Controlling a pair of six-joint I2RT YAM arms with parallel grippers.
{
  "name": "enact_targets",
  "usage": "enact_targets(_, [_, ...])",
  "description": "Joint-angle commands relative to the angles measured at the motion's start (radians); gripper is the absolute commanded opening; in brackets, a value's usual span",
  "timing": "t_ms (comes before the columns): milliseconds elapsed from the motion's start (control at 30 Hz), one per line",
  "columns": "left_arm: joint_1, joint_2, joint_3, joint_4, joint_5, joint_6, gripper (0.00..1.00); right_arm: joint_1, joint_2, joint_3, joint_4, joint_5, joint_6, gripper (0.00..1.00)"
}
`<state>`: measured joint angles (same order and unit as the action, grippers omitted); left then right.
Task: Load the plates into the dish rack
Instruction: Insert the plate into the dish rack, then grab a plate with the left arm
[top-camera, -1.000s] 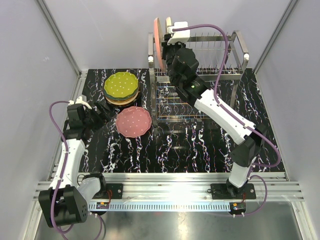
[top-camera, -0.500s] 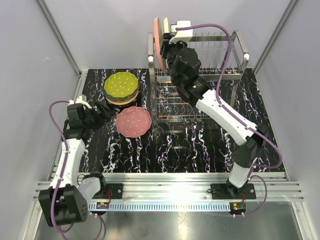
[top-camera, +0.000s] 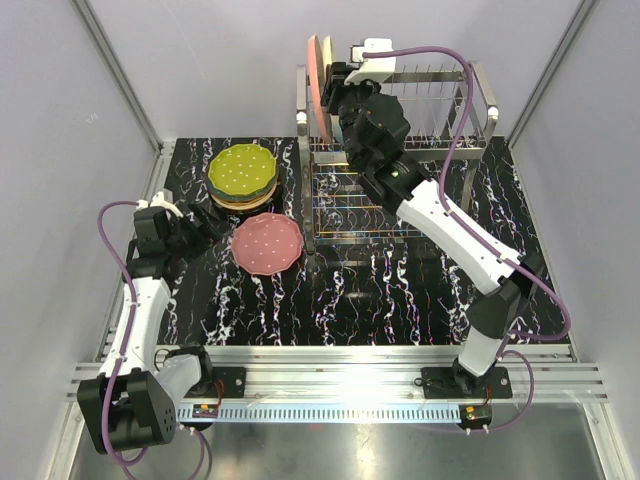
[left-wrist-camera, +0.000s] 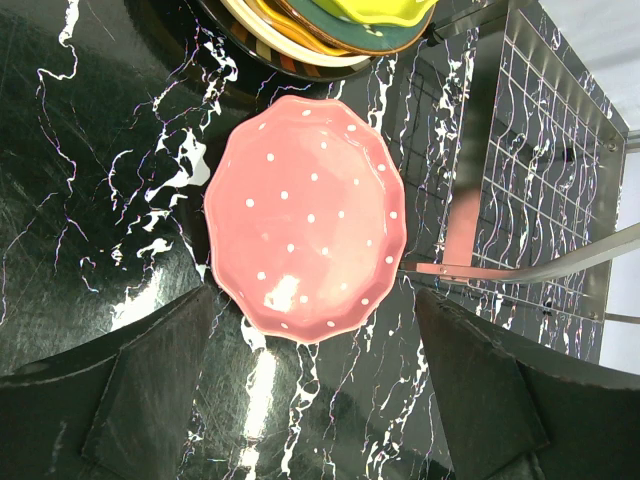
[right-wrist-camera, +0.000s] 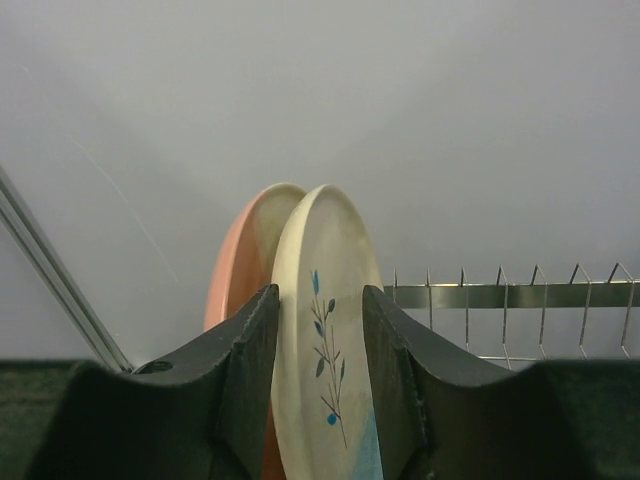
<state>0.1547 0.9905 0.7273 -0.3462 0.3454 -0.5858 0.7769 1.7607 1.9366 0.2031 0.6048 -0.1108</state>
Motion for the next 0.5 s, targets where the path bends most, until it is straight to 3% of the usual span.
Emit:
enact_targets(0, [0.008, 0.000, 0.026, 0.039, 0.032, -0.009, 0.86, -0.001, -0.073, 0.016, 0.038, -0.020, 0.042, 0.47])
enact_targets(467, [0.006, 0.002, 0.026, 0.041, 0.032, -0.009, 0.87, -0.001, -0.165, -0.047, 0.041, -0.082, 0.105, 0.48])
